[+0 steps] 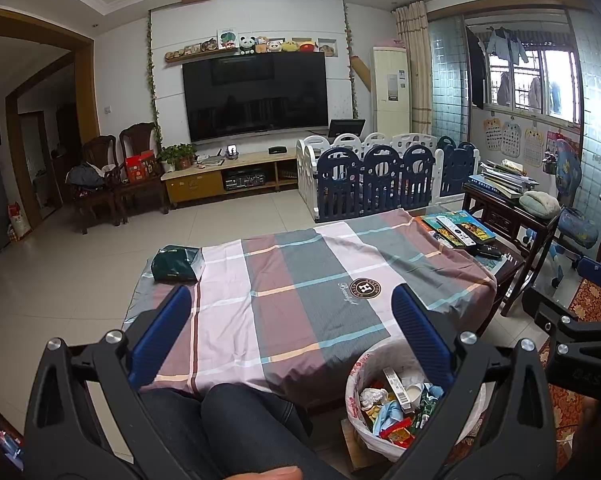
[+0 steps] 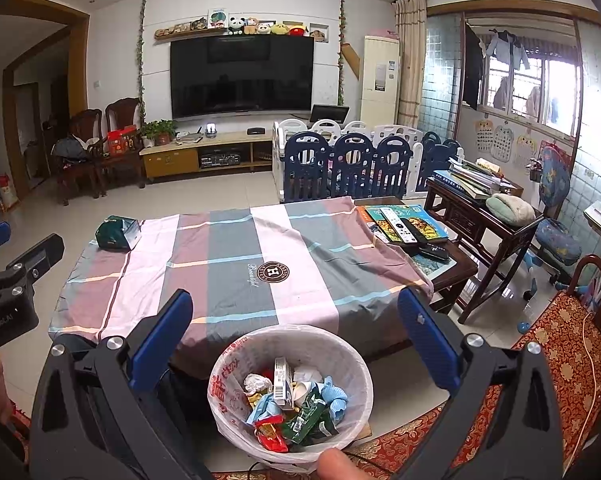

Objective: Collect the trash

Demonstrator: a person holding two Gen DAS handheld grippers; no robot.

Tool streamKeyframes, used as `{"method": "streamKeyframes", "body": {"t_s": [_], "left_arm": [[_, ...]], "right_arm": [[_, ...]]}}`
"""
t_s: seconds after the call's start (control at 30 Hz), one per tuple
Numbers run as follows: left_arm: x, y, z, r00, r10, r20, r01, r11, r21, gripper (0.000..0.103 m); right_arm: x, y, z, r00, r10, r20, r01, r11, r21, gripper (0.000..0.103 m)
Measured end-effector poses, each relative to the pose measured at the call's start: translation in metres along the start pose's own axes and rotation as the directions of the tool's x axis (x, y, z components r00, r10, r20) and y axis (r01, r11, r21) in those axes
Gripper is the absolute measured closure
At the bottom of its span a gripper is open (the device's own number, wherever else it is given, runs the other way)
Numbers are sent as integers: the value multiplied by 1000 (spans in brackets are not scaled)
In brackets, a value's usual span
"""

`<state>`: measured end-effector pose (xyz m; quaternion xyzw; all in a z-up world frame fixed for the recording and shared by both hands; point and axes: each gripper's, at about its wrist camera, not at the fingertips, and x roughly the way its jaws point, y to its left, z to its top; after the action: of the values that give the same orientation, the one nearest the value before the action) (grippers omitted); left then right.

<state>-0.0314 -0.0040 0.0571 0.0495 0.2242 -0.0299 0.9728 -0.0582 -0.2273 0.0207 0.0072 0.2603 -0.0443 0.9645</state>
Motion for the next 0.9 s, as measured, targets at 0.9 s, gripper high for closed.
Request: {"method": "streamKeyframes", "body": {"t_s": [0.9], "left_arm": [[1,0,-2,1000,-8,-7,8,1000,3,3]], "right_arm": [[6,4,0,1000,4,-24,-4,1000,-3,3]]}}
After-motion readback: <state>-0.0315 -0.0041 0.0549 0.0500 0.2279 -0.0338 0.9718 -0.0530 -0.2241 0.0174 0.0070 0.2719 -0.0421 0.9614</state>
